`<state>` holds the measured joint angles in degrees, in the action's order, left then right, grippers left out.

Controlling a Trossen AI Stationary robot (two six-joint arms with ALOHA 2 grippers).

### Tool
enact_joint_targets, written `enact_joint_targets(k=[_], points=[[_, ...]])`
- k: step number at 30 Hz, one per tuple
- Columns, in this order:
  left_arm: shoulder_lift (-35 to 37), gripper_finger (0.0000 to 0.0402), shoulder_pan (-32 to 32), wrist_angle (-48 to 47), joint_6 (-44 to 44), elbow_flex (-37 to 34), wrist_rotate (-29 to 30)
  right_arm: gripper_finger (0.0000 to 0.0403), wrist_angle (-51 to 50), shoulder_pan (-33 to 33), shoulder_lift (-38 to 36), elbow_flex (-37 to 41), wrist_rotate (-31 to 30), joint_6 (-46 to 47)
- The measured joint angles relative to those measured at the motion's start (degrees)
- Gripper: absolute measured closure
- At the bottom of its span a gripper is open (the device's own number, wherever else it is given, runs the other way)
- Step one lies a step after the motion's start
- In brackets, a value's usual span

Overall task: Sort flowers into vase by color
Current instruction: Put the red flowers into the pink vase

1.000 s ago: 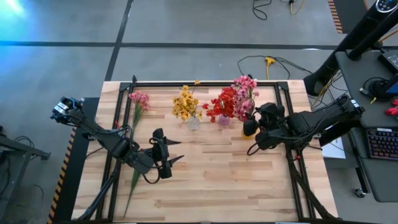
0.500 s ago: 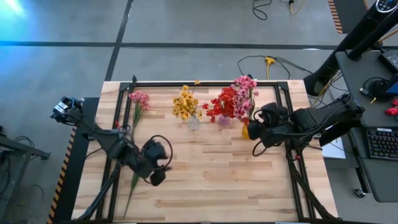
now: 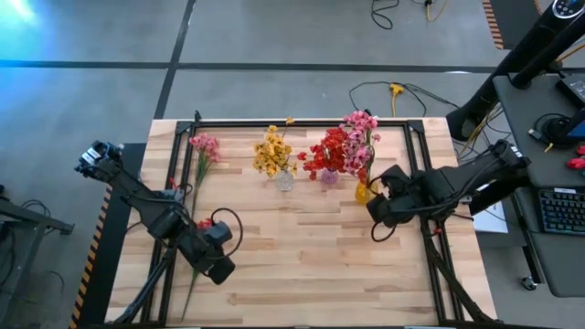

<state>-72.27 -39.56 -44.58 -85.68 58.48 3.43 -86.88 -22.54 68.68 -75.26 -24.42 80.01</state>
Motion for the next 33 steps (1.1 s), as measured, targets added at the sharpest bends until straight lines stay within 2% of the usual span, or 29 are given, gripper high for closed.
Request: enact_joint_targets(k=[6, 12, 18, 23, 33], points=[[-2.7, 0.0167, -4.0, -3.6, -10.2, -1.2, -0.6, 0.0168, 0.2, -3.0, 2.8, 0.0, 2.0, 0.0], [-8.6, 0.0167, -6.1, -14.0, -18.1, -1.3, -6.3, 0.0169, 0.3, -5.3, 5.5, 0.0, 1.9, 0.0], [-15.0, 0.017, -6.1, -15.7, -18.0, -2.0, -9.1, 0.0168, 0.8, -7.3, 7.5, -0.1, 0.7, -0.1], [-19.1, 0.0191, -6.1, -15.7, -16.8, -3.6, -10.3, 0.0165, 1.1, -8.0, 8.7, -0.1, 0.4, -0.1], [-23.0, 0.0234, -7.4, -15.2, -16.4, -6.2, -10.4, 0.017, 2.2, -8.0, 8.8, -0.1, 0.3, -0.6]])
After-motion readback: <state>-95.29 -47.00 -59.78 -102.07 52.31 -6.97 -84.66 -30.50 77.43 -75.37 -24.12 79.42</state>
